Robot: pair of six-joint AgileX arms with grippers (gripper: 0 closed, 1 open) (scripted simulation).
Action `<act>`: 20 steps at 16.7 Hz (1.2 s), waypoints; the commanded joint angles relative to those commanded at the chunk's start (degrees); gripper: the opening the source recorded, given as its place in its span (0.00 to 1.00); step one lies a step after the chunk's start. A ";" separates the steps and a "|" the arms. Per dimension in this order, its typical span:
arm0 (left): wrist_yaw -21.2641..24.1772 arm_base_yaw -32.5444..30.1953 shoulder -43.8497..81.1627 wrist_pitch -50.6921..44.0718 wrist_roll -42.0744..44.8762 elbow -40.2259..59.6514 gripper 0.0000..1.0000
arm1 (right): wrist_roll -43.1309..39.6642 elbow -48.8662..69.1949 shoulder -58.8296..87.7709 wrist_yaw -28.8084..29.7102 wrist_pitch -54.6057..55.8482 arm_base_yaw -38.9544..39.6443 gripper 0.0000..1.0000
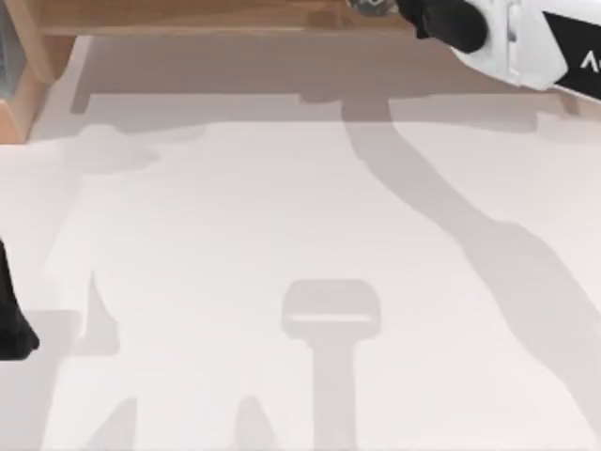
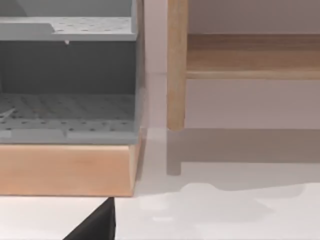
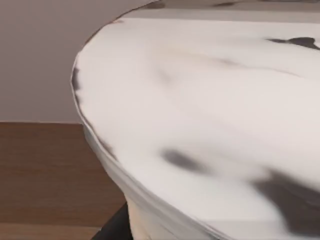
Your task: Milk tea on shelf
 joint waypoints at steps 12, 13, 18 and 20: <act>0.00 0.00 0.00 0.00 0.00 0.00 1.00 | 1.10 8.72 3.81 5.49 -6.67 0.84 0.00; 0.00 0.00 0.00 0.00 0.00 0.00 1.00 | 1.05 9.40 5.13 5.13 -6.22 0.67 0.00; 0.00 0.00 0.00 0.00 0.00 0.00 1.00 | 0.39 12.95 10.51 3.94 -4.02 -0.77 0.00; 0.00 0.00 0.00 0.00 0.00 0.00 1.00 | 0.30 13.53 11.30 3.75 -3.66 -1.06 0.00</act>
